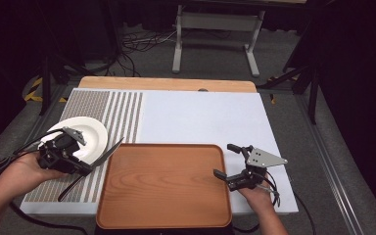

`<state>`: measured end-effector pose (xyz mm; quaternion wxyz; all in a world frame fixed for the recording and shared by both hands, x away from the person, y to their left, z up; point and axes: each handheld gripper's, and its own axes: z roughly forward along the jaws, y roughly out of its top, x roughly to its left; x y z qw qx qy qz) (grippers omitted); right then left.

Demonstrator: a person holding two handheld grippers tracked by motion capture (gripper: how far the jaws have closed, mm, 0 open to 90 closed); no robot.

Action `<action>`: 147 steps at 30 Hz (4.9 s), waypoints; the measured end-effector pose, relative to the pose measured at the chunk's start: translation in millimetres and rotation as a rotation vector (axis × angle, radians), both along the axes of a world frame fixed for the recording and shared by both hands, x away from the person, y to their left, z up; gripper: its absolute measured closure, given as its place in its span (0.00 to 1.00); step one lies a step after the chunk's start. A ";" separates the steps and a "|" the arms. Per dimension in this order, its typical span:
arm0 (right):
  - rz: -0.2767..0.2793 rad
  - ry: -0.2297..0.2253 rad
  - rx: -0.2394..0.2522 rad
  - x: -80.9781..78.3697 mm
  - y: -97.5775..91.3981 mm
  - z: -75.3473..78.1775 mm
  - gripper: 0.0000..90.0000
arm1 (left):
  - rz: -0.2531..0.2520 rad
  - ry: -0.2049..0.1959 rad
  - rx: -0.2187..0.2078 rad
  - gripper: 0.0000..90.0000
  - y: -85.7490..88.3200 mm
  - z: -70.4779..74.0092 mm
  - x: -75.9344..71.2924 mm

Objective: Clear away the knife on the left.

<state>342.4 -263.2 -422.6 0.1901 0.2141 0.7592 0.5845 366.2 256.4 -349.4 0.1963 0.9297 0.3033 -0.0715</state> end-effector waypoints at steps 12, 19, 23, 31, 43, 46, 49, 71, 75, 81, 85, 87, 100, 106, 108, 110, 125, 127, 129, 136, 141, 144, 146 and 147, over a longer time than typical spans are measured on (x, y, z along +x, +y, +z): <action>0.000 -0.001 0.001 -0.1 -0.6 0.4 0.02 | 0.030 0.072 -0.108 0.90 -17.4 -5.3 -2.2; -0.001 -0.002 0.002 -0.2 -1.0 0.6 0.02 | 0.050 0.083 -0.125 0.90 -27.8 -13.0 -3.2; 0.002 -0.006 -0.003 -0.5 -0.6 0.7 0.02 | 0.043 0.090 -0.127 0.90 -32.1 -16.8 -3.5; 0.002 -0.007 -0.009 -1.0 0.1 0.6 0.02 | 0.075 0.121 -0.179 0.90 -43.1 -23.8 -5.3; 0.006 -0.012 -0.012 -2.0 0.2 1.2 0.02 | 0.092 0.150 -0.202 0.90 -58.7 -35.0 -7.1; 0.006 -0.012 -0.011 -1.8 -0.1 1.2 0.02 | 0.088 0.163 -0.213 0.90 -64.5 -39.4 -6.9; 0.006 -0.011 -0.014 -1.5 0.5 0.9 0.02 | 0.082 0.170 -0.216 0.90 -67.9 -41.3 -6.9; 0.007 -0.010 -0.016 -1.5 0.7 0.8 0.02 | 0.141 0.131 -0.129 0.90 -77.8 -61.4 -4.4; 0.005 -0.009 -0.017 -1.4 0.9 0.7 0.02 | 0.145 0.141 -0.125 0.90 -76.9 -64.5 -3.6; 0.006 -0.009 -0.014 -1.3 0.4 0.8 0.02 | 0.137 0.142 -0.106 0.90 -79.1 -67.9 -3.3; 0.007 -0.010 -0.015 -1.5 0.5 0.9 0.02 | 0.153 0.149 -0.105 0.90 -81.3 -72.2 -3.4; 0.007 -0.011 -0.015 -1.5 0.3 0.9 0.02 | 0.151 0.152 -0.099 0.90 -81.8 -74.2 -3.1; 0.007 -0.012 -0.015 -1.9 0.1 1.2 0.02 | 0.153 0.171 -0.075 0.89 -85.9 -83.3 -5.7; 0.007 -0.012 -0.018 -2.1 0.2 1.3 0.02 | 0.147 0.171 -0.064 0.89 -86.2 -86.3 -6.1; 0.007 -0.013 -0.018 -2.1 0.2 1.3 0.02 | 0.148 0.174 -0.060 0.89 -86.4 -87.1 -6.2; 0.007 -0.013 -0.018 -2.2 0.3 1.4 0.02 | 0.143 0.174 -0.055 0.89 -87.0 -88.2 -6.2; 0.021 -0.009 0.000 -2.1 0.1 1.3 0.02 | 0.129 0.095 -0.094 0.56 -86.9 -81.8 -8.6; 0.021 -0.010 0.002 -2.3 0.2 1.3 0.02 | 0.121 0.069 -0.112 0.44 -86.9 -80.1 -8.9; 0.022 -0.010 0.003 -2.3 0.3 1.3 0.02 | 0.108 0.038 -0.125 0.36 -87.8 -77.2 -10.5; 0.022 -0.014 0.004 -2.3 0.0 1.4 0.02 | 0.053 -0.037 -0.175 0.45 -90.0 -67.2 -15.2; 0.024 -0.015 0.006 -2.4 0.4 1.5 0.02 | -0.007 -0.043 -0.218 0.85 -91.7 -63.8 -16.9; 0.024 -0.015 0.005 -2.5 0.6 1.5 0.02 | -0.050 -0.092 -0.207 0.98 -94.6 -62.9 -19.4; 0.024 -0.014 0.006 -2.4 0.5 1.4 0.02 | -0.066 -0.102 -0.204 1.00 -97.9 -63.8 -20.6; 0.024 -0.014 0.006 -2.3 0.5 1.4 0.02 | -0.082 -0.130 -0.188 1.00 -102.0 -65.4 -22.9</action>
